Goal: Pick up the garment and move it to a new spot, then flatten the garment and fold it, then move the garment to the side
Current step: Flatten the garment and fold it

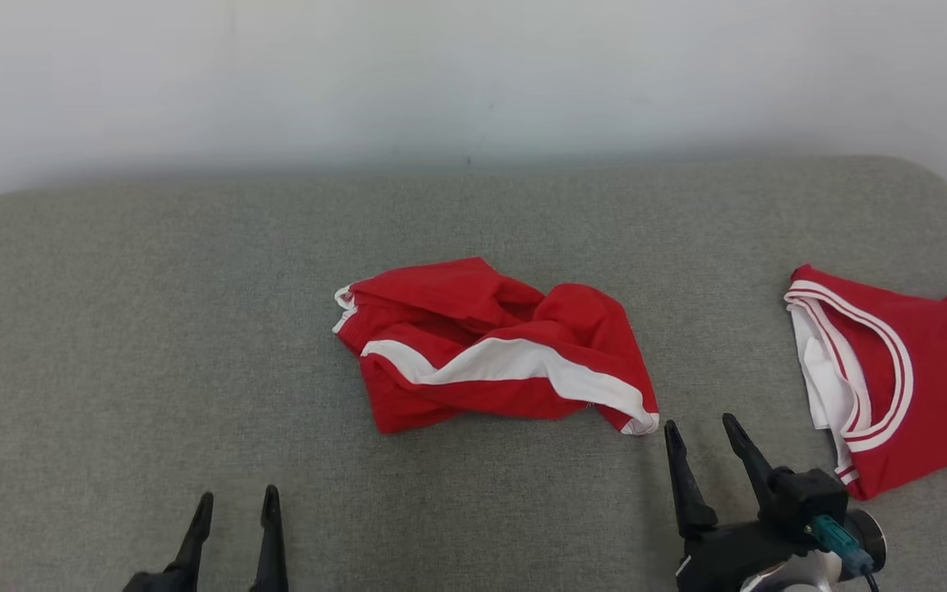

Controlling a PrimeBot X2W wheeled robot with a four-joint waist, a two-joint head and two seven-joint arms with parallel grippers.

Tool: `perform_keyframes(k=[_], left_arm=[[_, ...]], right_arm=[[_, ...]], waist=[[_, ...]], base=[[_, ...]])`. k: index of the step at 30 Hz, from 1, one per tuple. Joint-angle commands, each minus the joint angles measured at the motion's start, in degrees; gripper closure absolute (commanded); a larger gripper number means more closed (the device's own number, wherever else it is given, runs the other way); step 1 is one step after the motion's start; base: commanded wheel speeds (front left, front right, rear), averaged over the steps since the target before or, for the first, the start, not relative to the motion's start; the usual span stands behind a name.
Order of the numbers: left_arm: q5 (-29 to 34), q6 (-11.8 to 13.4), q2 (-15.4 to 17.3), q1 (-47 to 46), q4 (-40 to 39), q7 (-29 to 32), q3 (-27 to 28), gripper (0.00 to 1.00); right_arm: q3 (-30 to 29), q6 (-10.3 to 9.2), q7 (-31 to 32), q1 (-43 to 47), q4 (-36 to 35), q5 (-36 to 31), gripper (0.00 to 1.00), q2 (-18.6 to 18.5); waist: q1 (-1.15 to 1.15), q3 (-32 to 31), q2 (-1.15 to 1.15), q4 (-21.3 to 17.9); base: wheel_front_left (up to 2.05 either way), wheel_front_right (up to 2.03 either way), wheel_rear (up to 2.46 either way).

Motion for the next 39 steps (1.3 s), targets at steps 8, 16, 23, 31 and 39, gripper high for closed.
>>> perform_keyframes(k=[8, 16, 23, 31, 39], left_arm=[[-1.32, 0.58, -0.05, -3.39, 0.28, -0.17, -2.43, 0.00], [-1.46, 0.73, -0.05, -3.80, -0.04, -0.17, -2.67, 0.00], [-1.63, 0.54, -0.06, -3.89, -0.28, -0.17, -2.44, 0.00], [-1.81, 0.48, -0.05, -2.72, -0.23, -0.17, -1.89, 0.00], [-2.57, 0.44, -0.05, -1.19, 0.29, -0.17, -2.17, 0.00]], right_arm=[[-0.77, -0.15, 0.01, -4.15, 6.00, -3.55, 0.00, 0.08], [-2.98, -0.15, 0.01, -5.74, 9.62, -6.16, 0.00, 0.08], [-4.88, -0.15, 0.01, -6.64, 10.81, -8.04, 0.61, 0.08], [-7.29, -0.15, 0.01, -4.99, 9.90, -8.57, 1.00, 0.07], [-10.07, -0.15, 0.02, -1.51, 6.90, -12.04, 0.19, -1.65]], waist=[[-0.01, 5.21, -0.01, 4.52], [-0.01, 6.22, -0.01, 6.27], [-0.01, 6.20, -0.01, 6.59], [-0.01, 4.42, -0.01, 5.03], [-0.01, 1.53, -0.01, 2.14]], base=[[0.00, 0.00, 0.00], [0.00, 0.00, 0.00], [0.00, 0.00, 0.00], [0.00, 0.00, 0.00], [0.00, 0.00, 0.00]])
